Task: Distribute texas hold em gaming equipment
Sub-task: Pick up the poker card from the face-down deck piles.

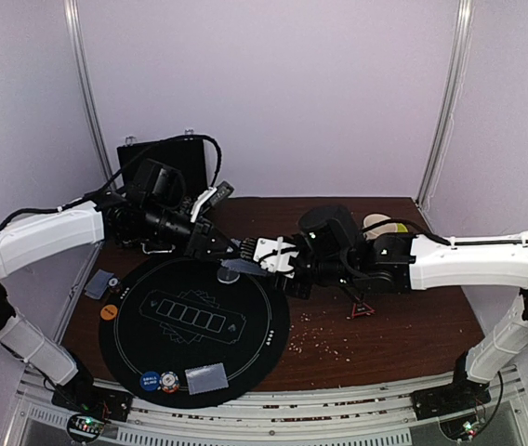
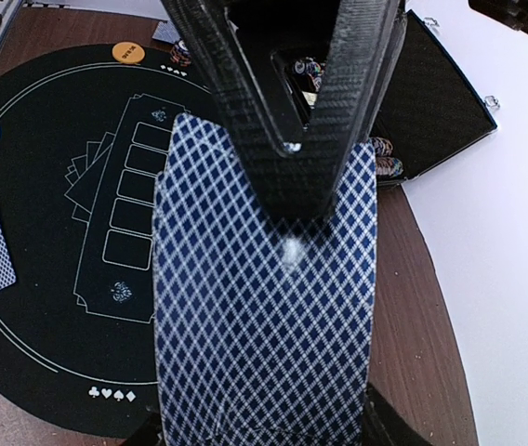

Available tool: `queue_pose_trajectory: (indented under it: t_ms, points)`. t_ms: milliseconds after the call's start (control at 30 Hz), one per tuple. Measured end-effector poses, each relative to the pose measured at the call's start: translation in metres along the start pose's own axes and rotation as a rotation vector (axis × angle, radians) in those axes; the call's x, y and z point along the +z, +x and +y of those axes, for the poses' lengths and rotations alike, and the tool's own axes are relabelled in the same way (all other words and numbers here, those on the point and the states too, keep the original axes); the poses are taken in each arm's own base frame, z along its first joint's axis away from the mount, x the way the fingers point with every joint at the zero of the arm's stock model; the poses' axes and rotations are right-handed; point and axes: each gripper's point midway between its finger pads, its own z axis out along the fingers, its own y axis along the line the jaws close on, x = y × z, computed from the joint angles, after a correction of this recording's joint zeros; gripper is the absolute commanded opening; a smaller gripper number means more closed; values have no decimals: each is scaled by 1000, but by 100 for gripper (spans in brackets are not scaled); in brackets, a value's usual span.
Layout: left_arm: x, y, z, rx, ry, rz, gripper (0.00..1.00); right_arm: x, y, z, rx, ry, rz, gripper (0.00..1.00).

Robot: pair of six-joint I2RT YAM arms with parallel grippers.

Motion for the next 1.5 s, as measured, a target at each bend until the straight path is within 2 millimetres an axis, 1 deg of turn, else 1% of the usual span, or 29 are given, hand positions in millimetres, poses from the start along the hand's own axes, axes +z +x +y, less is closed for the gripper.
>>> queue_pose_trajectory:
  t_ms: [100,267,333,500,667,733,867,967,1000,1067,1100,1367,1500]
  points:
    - [-1,-1,-1,10,0,5,28,0,0,0,-1,1,0,49]
    - [-2,4,-1,12,-3,23,10,0,0,0,-4,1,0,49]
    - [-3,4,-2,14,-5,26,6,0,0,0,-4,1,0,49]
    - [-4,4,-2,20,-5,26,7,0,0,0,-4,1,1,49]
    - [-8,4,-4,28,-16,23,16,0,1,-1,-4,9,6,49]
    - [-8,4,-4,31,-18,23,17,0,1,-2,-4,10,7,49]
    - [-9,5,-4,26,-21,29,11,0,1,-2,-4,11,7,49]
    - [-9,7,-4,23,-21,35,10,0,1,-2,-4,14,8,49]
    - [-9,7,-4,24,-22,35,9,0,1,-2,-4,14,8,49]
    - [-9,8,-4,23,-25,37,1,0,1,-3,-4,15,8,49]
    - [-10,8,-4,23,-26,39,0,0,1,-3,-4,16,9,49]
    - [-15,7,-8,30,-31,35,0,0,5,-3,-4,20,18,49]
    - [-22,-1,-17,29,-13,3,0,1,11,-2,-3,20,30,49]
